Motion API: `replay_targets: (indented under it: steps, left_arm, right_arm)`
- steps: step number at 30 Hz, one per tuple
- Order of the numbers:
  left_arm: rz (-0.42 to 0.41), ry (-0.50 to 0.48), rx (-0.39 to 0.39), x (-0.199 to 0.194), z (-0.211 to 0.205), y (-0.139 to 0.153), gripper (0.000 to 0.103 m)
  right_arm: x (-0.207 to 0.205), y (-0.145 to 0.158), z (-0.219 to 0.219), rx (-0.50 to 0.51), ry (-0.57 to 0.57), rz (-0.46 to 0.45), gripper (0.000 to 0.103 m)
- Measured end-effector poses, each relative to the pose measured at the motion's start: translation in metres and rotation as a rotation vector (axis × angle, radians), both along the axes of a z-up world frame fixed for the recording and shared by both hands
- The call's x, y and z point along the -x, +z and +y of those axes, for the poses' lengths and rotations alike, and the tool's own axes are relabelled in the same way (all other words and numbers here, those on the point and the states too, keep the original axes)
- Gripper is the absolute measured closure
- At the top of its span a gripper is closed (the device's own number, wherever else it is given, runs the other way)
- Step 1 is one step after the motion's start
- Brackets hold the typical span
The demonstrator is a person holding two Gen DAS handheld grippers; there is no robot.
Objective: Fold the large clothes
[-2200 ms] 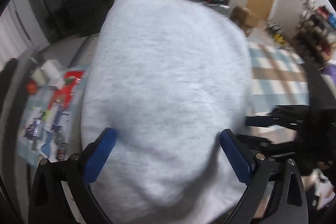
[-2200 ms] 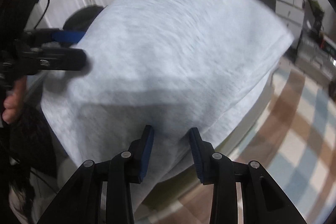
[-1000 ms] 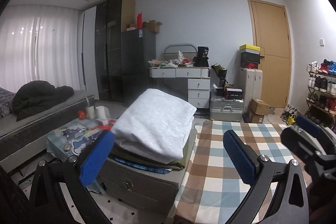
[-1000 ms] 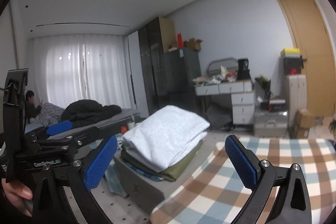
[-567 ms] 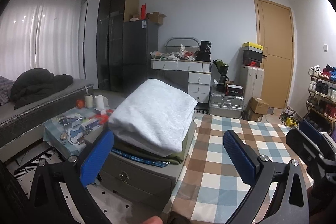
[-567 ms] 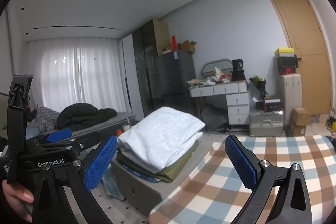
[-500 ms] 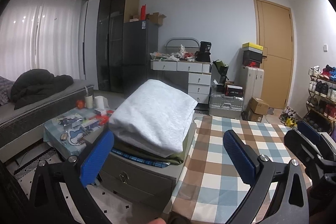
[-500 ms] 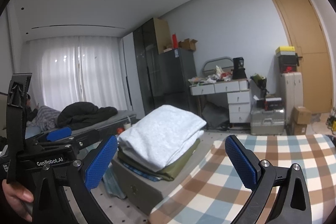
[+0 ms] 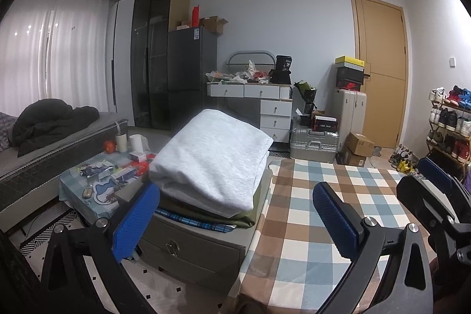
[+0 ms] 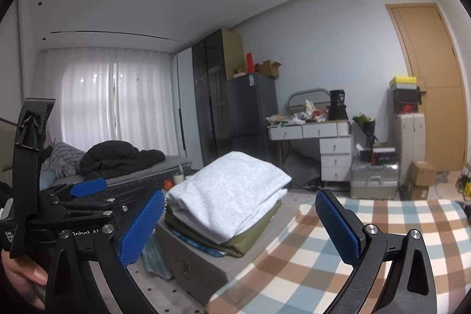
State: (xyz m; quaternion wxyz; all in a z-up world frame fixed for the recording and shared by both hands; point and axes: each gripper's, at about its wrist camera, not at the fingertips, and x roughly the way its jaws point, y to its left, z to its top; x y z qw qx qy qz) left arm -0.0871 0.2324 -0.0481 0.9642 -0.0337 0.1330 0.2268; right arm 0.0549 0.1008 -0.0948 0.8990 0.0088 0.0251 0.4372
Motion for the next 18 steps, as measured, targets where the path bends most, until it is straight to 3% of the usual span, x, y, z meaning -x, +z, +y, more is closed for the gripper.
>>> replay_targets:
  steps: [18]
  left_arm:
    - [0.011, -0.048, 0.013, -0.0038, 0.0042, -0.0025, 0.001]
  right_arm:
    - [-0.0009, 0.0001, -0.0093, -0.026, -0.009, 0.021, 0.0]
